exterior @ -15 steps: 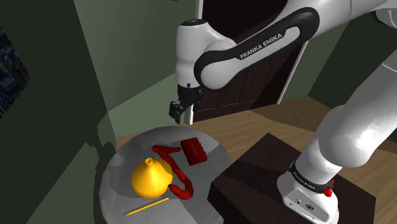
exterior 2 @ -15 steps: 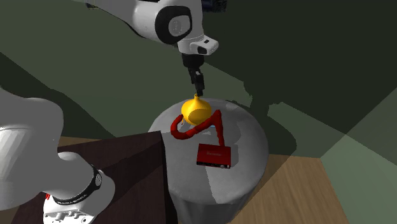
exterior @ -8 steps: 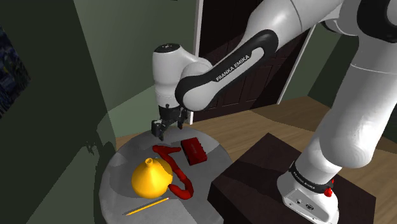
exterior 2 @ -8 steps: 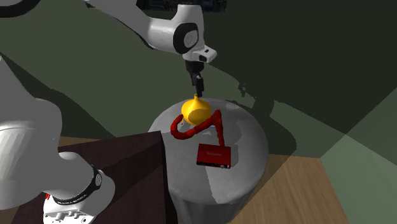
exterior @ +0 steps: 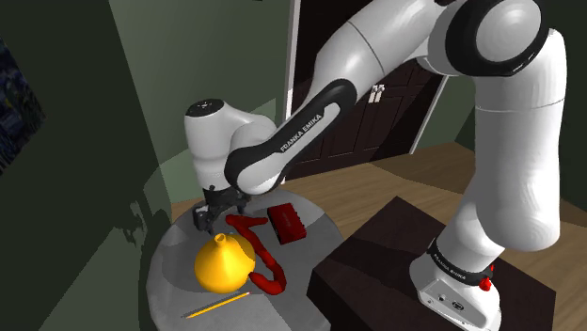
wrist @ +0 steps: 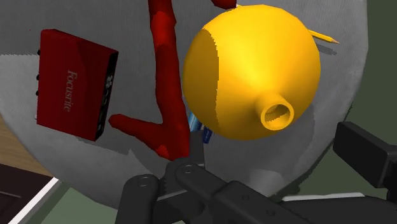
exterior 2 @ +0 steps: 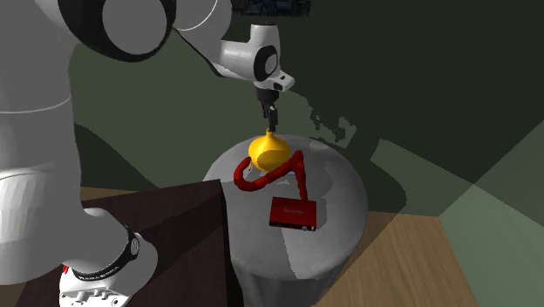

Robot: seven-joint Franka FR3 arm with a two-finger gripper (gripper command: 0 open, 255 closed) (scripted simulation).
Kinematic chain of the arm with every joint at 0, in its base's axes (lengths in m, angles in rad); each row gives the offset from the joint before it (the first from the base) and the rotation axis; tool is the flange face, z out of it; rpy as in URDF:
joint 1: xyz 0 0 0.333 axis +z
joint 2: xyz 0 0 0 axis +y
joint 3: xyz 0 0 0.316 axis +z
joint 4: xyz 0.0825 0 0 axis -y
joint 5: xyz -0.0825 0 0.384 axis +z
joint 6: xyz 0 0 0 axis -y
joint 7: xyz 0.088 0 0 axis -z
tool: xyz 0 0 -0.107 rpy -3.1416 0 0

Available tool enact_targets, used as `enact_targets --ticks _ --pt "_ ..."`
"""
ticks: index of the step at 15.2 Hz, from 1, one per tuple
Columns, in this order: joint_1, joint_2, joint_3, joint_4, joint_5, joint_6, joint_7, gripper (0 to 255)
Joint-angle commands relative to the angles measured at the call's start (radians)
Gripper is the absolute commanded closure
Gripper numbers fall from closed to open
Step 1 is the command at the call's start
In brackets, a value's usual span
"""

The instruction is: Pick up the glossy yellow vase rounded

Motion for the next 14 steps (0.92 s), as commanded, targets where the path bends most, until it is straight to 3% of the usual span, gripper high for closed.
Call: enact_targets --ticks 1,11,12,14 --pt "0.042 0.091 -0.017 0.075 -0.033 0.001 0.037 0" --pt "0.068 0.167 -0.051 0.082 -0.076 0.067 0.067 0" --pt "0.068 0.168 -0.052 0.082 -0.076 0.067 0.067 255" --pt "0.068 0.168 -0.052 0.082 -0.076 0.067 0.067 255"
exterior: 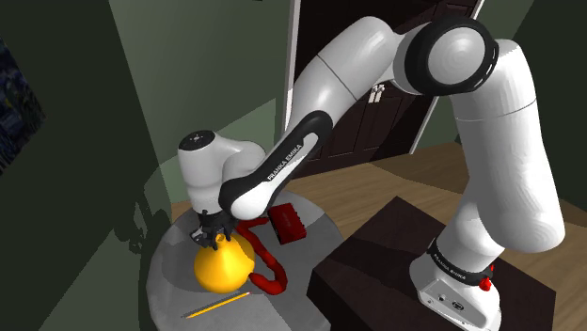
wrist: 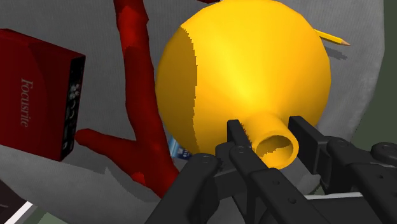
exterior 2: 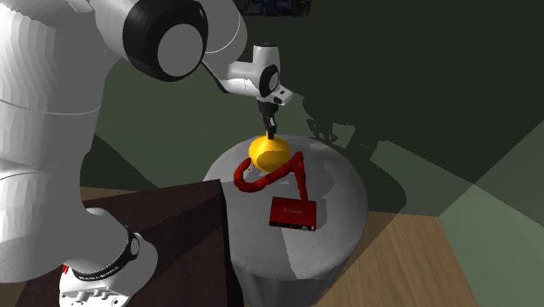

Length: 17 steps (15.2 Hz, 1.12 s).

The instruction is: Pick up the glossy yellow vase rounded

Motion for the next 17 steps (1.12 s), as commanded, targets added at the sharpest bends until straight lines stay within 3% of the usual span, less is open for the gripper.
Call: enact_targets --ticks 1,7,17 --pt "0.0 0.0 0.0 0.0 0.0 0.0 0.0 255" --pt "0.0 0.0 0.0 0.0 0.0 0.0 0.0 255" --pt "-0.031 -0.098 0.042 -0.004 0.057 -0.087 -0.039 255"
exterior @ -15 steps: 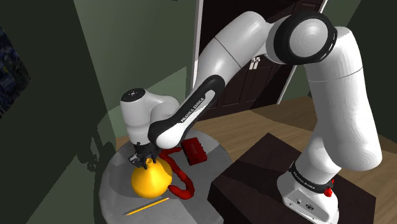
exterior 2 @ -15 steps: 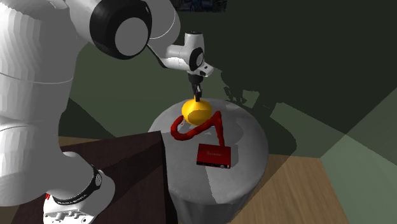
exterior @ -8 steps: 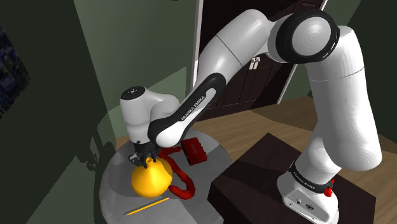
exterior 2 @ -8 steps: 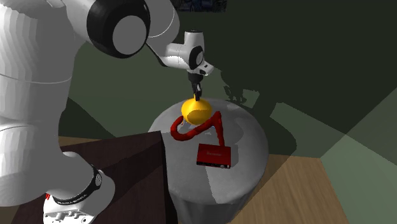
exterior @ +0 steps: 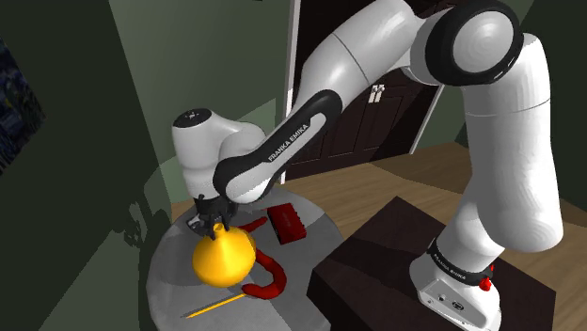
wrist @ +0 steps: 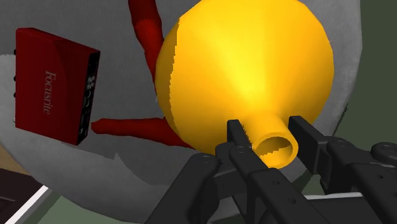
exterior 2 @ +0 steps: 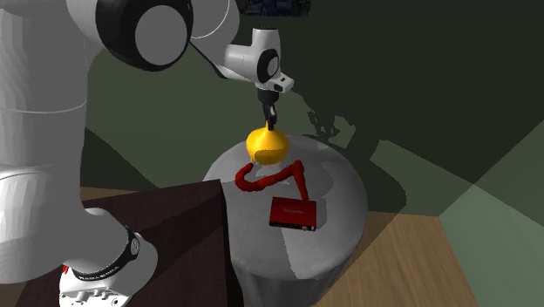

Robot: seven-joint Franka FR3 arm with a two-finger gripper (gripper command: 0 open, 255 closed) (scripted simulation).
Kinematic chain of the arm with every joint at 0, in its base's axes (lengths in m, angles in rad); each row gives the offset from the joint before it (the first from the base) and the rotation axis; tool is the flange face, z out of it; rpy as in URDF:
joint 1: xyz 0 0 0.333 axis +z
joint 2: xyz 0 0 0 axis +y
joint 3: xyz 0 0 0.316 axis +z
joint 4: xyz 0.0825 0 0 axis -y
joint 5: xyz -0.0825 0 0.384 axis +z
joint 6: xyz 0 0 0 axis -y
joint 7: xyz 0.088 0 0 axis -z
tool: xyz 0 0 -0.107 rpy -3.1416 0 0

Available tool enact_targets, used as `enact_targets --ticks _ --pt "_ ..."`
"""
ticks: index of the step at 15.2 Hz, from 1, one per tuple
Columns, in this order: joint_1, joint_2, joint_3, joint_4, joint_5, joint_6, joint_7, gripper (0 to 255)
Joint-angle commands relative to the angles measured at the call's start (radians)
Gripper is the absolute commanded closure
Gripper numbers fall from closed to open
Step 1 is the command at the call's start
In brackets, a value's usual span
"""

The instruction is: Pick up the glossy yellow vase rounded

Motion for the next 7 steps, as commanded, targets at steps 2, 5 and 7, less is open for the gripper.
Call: enact_targets --ticks 2,5,7 --pt "-0.01 -0.033 0.013 -0.003 0.019 -0.027 -0.013 255" --pt "-0.018 -0.059 0.023 0.002 0.036 -0.055 -0.025 255" --pt "-0.018 -0.06 0.024 0.002 0.037 -0.056 -0.025 255"
